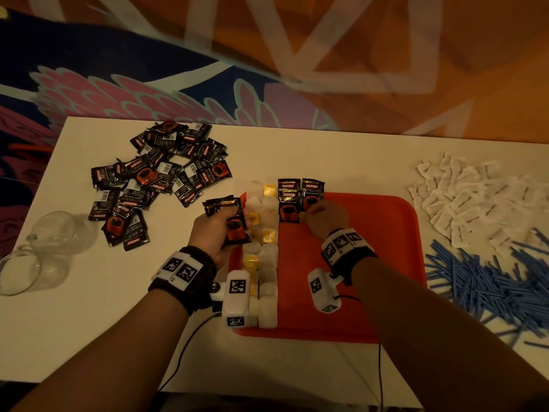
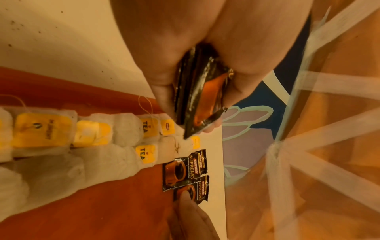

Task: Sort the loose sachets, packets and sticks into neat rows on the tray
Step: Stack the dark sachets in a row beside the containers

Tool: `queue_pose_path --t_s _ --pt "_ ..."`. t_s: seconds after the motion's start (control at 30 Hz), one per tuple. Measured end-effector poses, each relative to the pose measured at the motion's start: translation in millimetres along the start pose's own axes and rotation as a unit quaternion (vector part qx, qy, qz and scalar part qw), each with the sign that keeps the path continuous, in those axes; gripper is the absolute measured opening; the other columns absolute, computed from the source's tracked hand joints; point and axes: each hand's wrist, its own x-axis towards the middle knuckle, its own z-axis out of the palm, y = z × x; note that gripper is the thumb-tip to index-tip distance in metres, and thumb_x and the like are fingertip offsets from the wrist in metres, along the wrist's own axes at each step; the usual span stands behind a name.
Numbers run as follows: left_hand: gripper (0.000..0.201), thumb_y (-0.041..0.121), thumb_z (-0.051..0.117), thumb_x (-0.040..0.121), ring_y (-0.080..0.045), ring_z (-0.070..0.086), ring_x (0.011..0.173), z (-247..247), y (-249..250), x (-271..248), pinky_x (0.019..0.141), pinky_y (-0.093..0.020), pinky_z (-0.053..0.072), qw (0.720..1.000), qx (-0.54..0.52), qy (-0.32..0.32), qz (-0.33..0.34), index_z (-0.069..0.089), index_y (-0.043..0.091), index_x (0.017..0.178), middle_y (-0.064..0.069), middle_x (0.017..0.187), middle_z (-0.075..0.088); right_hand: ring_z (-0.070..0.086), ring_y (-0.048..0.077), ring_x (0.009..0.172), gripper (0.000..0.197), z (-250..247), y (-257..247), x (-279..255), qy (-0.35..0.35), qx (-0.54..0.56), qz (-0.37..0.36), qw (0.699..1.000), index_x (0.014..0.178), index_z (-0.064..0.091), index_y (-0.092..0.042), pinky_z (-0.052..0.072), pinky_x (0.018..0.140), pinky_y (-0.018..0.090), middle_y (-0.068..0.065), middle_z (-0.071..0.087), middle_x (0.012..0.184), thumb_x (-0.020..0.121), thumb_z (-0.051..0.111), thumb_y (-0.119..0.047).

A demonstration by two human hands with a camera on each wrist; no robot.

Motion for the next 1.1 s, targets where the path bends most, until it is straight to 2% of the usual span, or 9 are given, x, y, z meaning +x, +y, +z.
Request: queue_pose_path --t_s 0.07,0.2,0.33,0.57,0.67,0.73,0.83,1.0,1.1 --pt "0.009 0.014 0.069 0.091 -0.025 0.073 0.076 5.5 -0.8 -3.1 0.062 -0.036 0.058 1.000 0.022 0.012 0.018 0.070 0.009 0.099 -0.012 0.090 0.075 0.062 0.012 0.093 0.017 -5.8 -5.3 -10.4 -0.007 0.011 -0.035 0.999 0.075 0.065 -0.025 0.053 0.083 0.029 -0.007 0.064 0.088 0.083 0.074 -0.036" --pt "0.012 0.011 0.077 0.084 -0.030 0.073 0.088 21.3 -1.2 -11.4 0.080 -0.048 0.059 0.998 0.032 0.002 0.048 0.072 0.012 0.095 -0.015 0.097 0.075 0.065 0.015 0.087 0.021 -14.3 -18.2 -41.4 -0.079 0.065 -0.147 0.984 0.070 0.064 -0.026 0.055 0.080 0.034 -0.001 0.069 0.088 0.087 0.071 -0.037" --pt "0.019 0.009 0.078 0.082 -0.034 0.074 0.089 39.5 -3.4 -21.2 0.086 -0.058 0.057 0.998 0.046 -0.013 0.052 0.073 0.007 0.100 -0.015 0.095 0.076 0.067 0.010 0.082 0.020 -9.4 -22.2 -60.3 -0.156 0.154 -0.164 0.962 0.088 0.072 -0.021 0.057 0.078 0.033 -0.002 0.073 0.091 0.079 0.078 -0.039" --pt "0.014 0.019 0.076 0.086 -0.034 0.072 0.094 54.1 -1.5 -33.1 0.090 -0.057 0.055 0.997 0.039 -0.016 0.067 0.073 0.010 0.096 -0.015 0.096 0.076 0.066 0.004 0.081 0.015 -27.0 -12.6 -63.3 -0.094 0.107 -0.204 0.969 0.091 0.076 -0.021 0.051 0.071 0.022 -0.003 0.074 0.091 0.079 0.079 -0.028" --pt "0.015 0.013 0.074 0.086 -0.036 0.072 0.089 54.6 -4.4 -35.7 0.089 -0.059 0.055 0.998 0.031 -0.027 0.049 0.072 0.004 0.099 -0.021 0.098 0.074 0.059 -0.003 0.076 0.025 -29.1 -10.1 -65.1 -0.096 0.112 -0.207 0.967 0.099 0.076 -0.016 0.045 0.068 0.016 -0.006 0.070 0.091 0.077 0.082 -0.026" --pt "0.017 0.014 0.073 0.088 -0.033 0.073 0.086 55.1 -6.7 -36.5 0.081 -0.050 0.059 0.998 0.027 -0.032 0.056 0.071 0.004 0.102 -0.020 0.100 0.074 0.058 -0.005 0.076 0.026 -31.4 -9.3 -67.2 -0.098 0.115 -0.204 0.967 0.102 0.075 -0.014 0.046 0.070 0.018 -0.008 0.067 0.089 0.078 0.081 -0.024" --pt "0.021 0.019 0.071 0.091 -0.027 0.074 0.084 54.8 -8.7 -35.2 0.066 -0.036 0.059 0.996 0.028 -0.039 0.075 0.070 0.006 0.108 -0.014 0.097 0.076 0.058 -0.002 0.077 0.023 -35.0 -3.6 -64.5 -0.100 0.116 -0.198 0.968 0.101 0.075 -0.014 0.047 0.070 0.017 -0.012 0.065 0.086 0.080 0.080 -0.023" --pt "0.026 0.014 0.069 0.092 -0.032 0.072 0.083 55.4 -14.5 -25.4 0.063 -0.038 0.057 0.998 0.032 -0.048 0.033 0.067 -0.001 0.113 -0.021 0.104 0.073 0.068 0.013 0.082 0.018 -31.1 0.5 -60.2 -0.130 0.109 -0.199 0.965 0.092 0.077 -0.011 0.055 0.075 0.026 0.000 0.074 0.088 0.079 0.081 -0.022" --pt "0.024 0.018 0.070 0.091 -0.030 0.072 0.083 56.9 -13.4 -20.3 0.066 -0.039 0.058 0.998 0.039 -0.022 0.040 0.069 0.002 0.109 -0.017 0.099 0.074 0.060 -0.001 0.073 0.021 -27.3 3.1 -53.5 -0.124 0.091 -0.185 0.971 0.095 0.076 -0.012 0.044 0.064 0.013 -0.007 0.070 0.086 0.080 0.080 -0.026"
